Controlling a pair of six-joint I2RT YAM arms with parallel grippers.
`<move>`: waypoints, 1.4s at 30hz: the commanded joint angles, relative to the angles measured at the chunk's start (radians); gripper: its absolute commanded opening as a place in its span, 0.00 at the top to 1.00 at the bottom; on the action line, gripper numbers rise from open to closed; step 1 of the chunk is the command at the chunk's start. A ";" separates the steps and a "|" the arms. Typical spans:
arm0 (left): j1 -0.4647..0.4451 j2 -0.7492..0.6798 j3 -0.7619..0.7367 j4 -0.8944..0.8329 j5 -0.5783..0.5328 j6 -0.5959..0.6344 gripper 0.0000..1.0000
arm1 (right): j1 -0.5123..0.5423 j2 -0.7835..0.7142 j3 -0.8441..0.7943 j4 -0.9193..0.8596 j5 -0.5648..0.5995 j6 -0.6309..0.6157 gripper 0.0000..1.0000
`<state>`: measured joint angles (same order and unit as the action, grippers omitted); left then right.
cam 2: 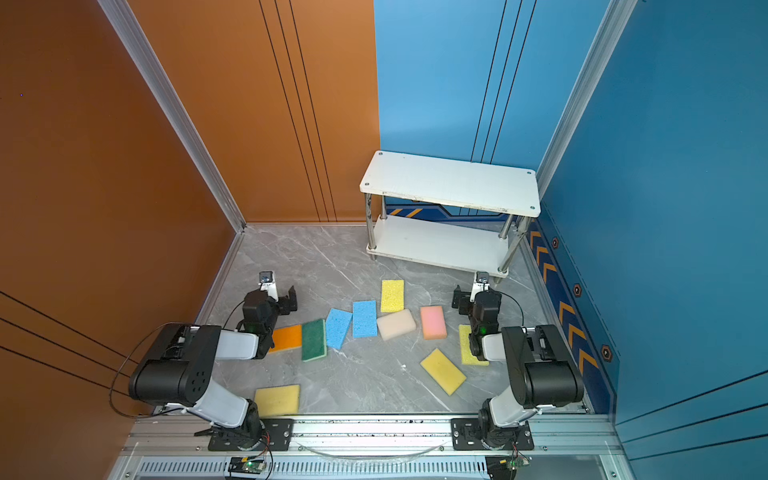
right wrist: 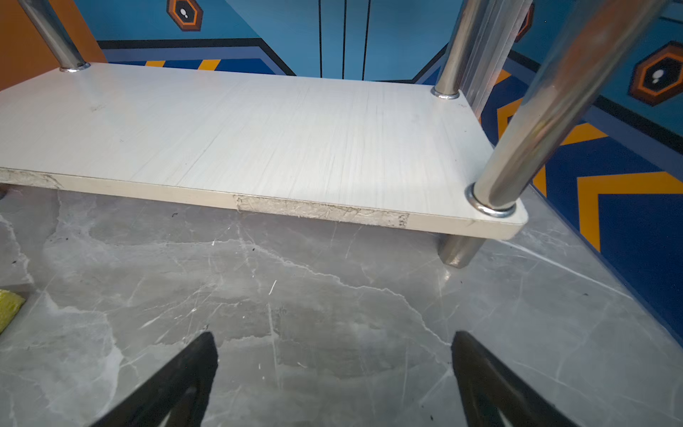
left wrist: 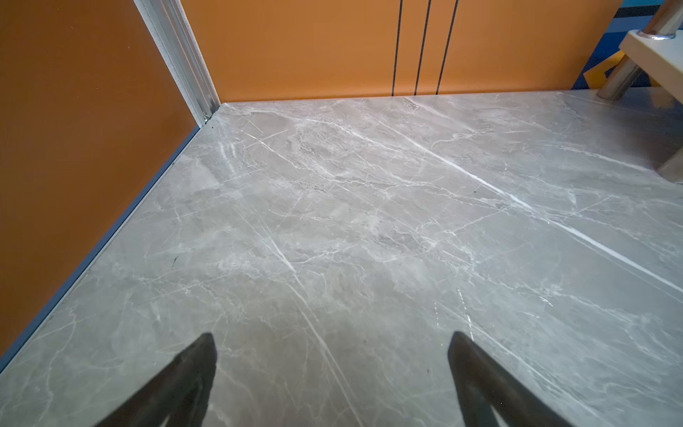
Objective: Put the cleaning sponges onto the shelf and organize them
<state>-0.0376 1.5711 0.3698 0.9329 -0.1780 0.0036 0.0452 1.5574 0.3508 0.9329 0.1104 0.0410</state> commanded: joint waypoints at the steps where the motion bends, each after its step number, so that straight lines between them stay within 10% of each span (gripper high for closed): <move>1: -0.002 -0.006 0.009 -0.003 0.006 0.007 0.02 | 0.001 -0.012 0.017 -0.017 0.029 0.002 0.00; 42: 0.009 -0.060 0.010 -0.045 -0.067 -0.029 0.02 | -0.036 -0.049 -0.005 0.005 -0.012 0.032 0.00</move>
<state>-0.0330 1.5585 0.3698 0.9173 -0.1944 -0.0013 0.0135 1.5528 0.3561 0.9257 0.0986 0.0528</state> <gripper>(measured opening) 0.980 0.995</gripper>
